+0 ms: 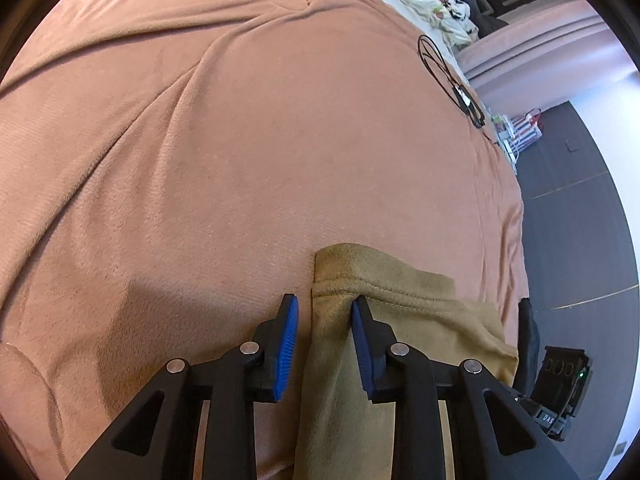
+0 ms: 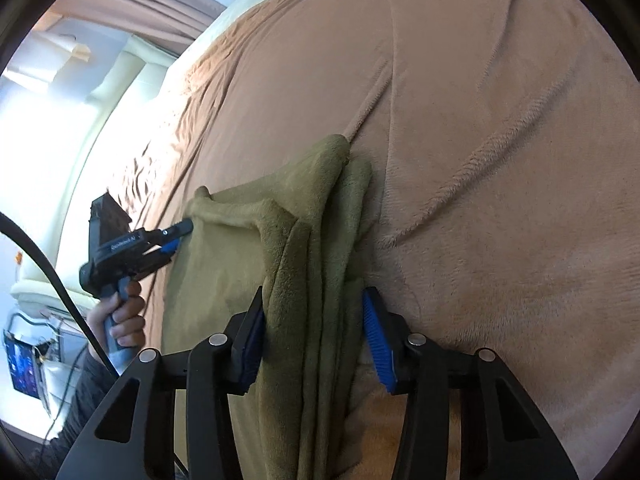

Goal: Fold small clothes
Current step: 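Close both grippers on the end of the khaki shirt strip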

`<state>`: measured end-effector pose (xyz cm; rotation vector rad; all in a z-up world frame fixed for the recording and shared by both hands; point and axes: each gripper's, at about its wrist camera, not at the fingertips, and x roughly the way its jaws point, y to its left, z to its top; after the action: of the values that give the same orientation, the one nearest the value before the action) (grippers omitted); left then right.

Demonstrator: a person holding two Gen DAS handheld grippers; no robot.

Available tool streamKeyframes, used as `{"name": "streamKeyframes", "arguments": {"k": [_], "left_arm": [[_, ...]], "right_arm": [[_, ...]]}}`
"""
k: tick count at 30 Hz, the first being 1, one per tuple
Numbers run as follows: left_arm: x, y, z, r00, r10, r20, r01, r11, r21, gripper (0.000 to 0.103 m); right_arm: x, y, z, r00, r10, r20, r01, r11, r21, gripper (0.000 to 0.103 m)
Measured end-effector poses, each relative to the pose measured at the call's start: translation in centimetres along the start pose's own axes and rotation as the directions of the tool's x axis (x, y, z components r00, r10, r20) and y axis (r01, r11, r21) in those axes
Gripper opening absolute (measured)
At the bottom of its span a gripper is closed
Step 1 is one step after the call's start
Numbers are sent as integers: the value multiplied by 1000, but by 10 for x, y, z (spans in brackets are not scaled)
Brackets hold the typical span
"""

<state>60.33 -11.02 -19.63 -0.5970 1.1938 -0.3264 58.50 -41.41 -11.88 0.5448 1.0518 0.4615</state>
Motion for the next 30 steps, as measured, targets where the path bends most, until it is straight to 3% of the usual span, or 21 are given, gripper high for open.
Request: {"name": "streamKeyframes", "arguments": {"k": [8, 17, 19, 30], "left_arm": [[-8, 4, -12, 997, -33, -73, 35, 999, 28, 30], [-16, 3, -28, 989, -45, -140, 56, 996, 75, 35], [-16, 2, -30, 988, -51, -146, 62, 995, 74, 35], [0, -1, -24, 987, -112, -114, 118, 992, 38, 35]], "right_arm": [[3, -10, -4, 999, 31, 8, -32, 997, 64, 43], [-5, -3, -9, 1000, 6, -20, -5, 1000, 28, 50], [-3, 1, -6, 1000, 7, -24, -7, 1000, 16, 54], [27, 4, 8, 996, 93, -3, -93, 996, 5, 54]]}}
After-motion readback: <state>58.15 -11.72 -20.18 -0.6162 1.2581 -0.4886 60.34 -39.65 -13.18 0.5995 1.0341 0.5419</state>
